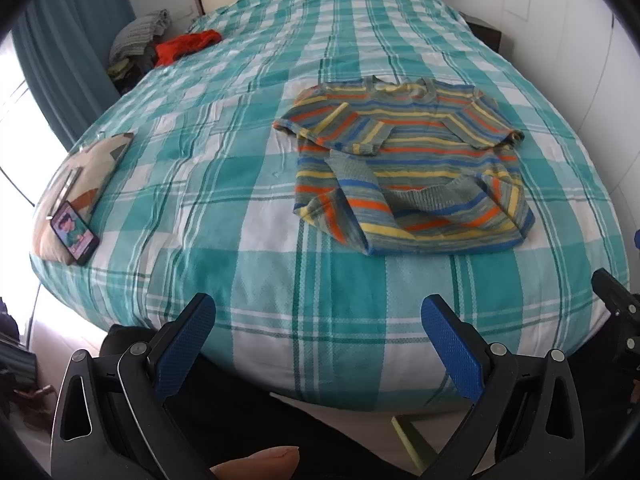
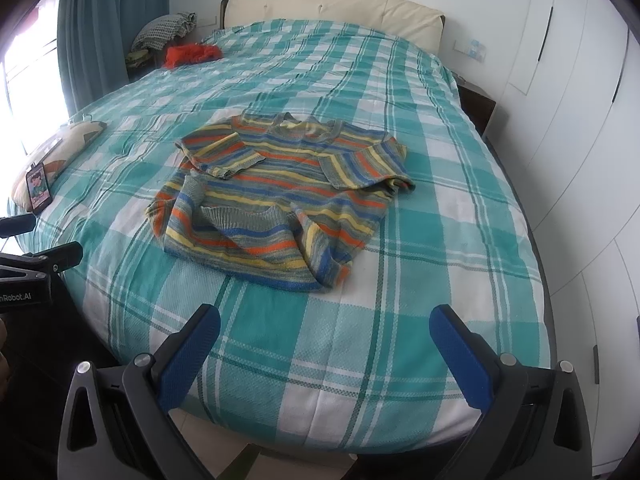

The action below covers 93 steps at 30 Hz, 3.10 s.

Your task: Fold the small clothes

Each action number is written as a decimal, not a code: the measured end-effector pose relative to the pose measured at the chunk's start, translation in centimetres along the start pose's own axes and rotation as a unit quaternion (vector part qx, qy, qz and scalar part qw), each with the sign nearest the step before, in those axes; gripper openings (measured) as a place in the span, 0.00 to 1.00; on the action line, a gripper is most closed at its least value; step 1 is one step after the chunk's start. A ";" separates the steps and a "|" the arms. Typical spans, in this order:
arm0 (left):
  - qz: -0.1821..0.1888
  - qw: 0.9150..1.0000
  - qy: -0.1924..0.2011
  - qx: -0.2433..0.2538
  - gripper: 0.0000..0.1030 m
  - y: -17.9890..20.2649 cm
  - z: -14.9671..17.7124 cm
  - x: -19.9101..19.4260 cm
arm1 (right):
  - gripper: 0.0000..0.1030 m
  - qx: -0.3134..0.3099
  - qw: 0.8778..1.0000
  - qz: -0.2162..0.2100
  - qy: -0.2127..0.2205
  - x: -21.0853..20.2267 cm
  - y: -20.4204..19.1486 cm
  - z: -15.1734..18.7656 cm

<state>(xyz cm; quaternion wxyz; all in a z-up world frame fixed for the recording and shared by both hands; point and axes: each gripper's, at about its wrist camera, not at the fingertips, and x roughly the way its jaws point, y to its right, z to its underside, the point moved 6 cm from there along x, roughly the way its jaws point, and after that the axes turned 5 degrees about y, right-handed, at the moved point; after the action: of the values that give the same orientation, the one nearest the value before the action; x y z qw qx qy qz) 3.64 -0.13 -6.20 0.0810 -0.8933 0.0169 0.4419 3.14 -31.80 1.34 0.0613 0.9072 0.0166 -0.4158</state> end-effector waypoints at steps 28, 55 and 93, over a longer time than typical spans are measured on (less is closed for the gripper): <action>-0.029 0.999 -0.025 -0.011 1.00 -3.5 1.3 2.2 | 1.00 -0.017 0.999 -0.047 -0.011 7.8 2.0 -3.9; 0.052 0.997 -0.042 -0.050 0.99 -2.0 -4.9 8.0 | 0.04 -0.066 0.978 -0.116 -0.158 19.6 -2.8 -4.8; 0.013 0.990 -0.034 -0.133 0.99 -12.4 3.0 7.0 | 0.53 -0.250 0.808 -0.485 -0.222 2.2 -17.8 9.5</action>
<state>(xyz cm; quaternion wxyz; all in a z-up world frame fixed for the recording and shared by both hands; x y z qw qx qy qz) 6.79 12.84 -11.89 -0.0435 -0.8805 -0.0334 0.4709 -4.01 -15.40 -8.16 0.0785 0.6173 0.5438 -0.5631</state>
